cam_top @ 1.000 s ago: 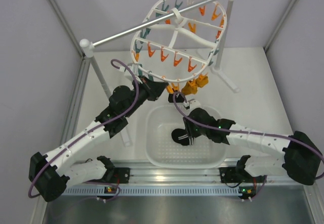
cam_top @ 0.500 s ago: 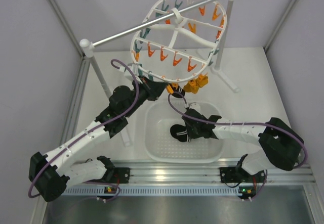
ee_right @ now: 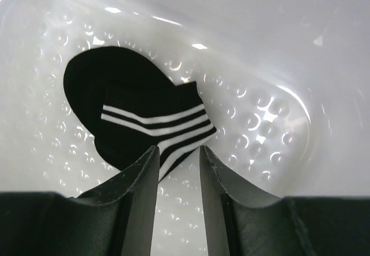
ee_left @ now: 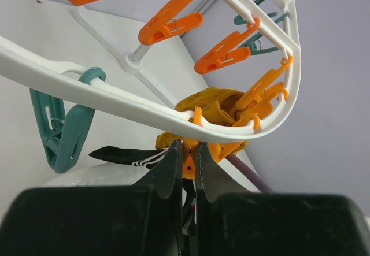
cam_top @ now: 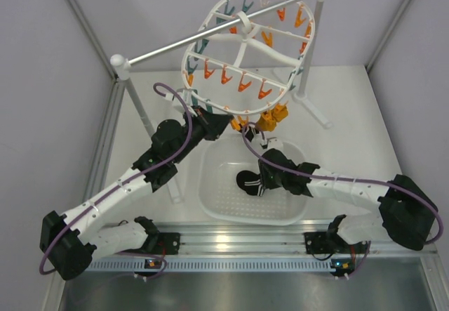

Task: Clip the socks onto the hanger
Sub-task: Pick up the sock from the bin.

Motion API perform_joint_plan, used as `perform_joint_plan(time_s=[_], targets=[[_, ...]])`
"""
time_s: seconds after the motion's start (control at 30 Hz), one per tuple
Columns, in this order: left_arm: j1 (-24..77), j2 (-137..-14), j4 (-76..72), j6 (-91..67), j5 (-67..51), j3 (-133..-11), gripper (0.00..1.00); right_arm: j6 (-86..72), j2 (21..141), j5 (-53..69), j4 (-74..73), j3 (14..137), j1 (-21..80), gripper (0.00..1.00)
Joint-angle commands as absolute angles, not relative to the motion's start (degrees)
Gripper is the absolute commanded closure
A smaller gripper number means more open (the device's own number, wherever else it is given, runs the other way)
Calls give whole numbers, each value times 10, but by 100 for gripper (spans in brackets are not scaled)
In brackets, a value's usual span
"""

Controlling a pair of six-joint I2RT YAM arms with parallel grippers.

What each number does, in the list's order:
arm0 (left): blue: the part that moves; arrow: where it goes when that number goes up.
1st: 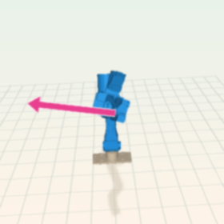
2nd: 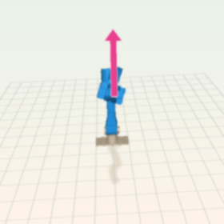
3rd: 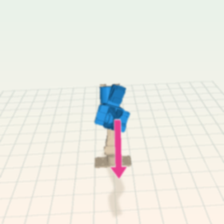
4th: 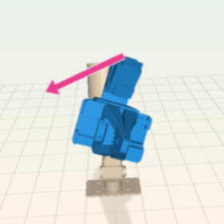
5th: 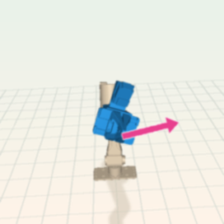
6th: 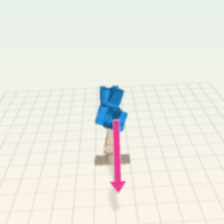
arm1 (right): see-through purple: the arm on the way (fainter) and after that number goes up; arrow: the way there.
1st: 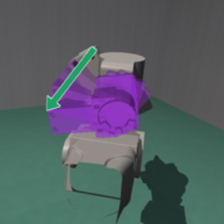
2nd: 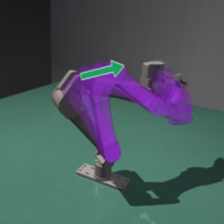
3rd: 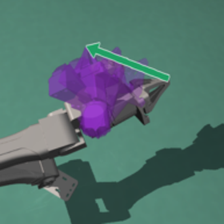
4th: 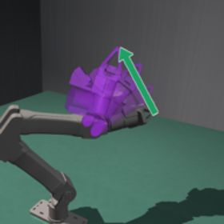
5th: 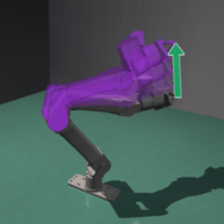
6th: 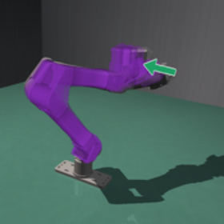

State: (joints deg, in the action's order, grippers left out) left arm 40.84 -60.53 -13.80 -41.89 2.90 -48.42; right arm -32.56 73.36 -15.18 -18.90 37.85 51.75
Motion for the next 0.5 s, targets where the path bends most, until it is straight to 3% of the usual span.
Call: perform_joint_plan(time_s=[0.0,0.3,0.4,0.43,0.47], targets=[[405,-611,-156,-436,30,-475,100,-299,748,-173,-123,382,523,66],[404,-613,-151,-434,33,-475,100,-279,827,-168,-98,387,528,67],[405,-610,-149,-433,37,-474,100,-274,834,-170,-87,380,530,78],[405,-609,-149,-433,37,-474,100,-273,833,-173,-89,381,529,94],[405,-608,-148,-432,38,-474,100,-272,831,-176,-96,382,529,99]])
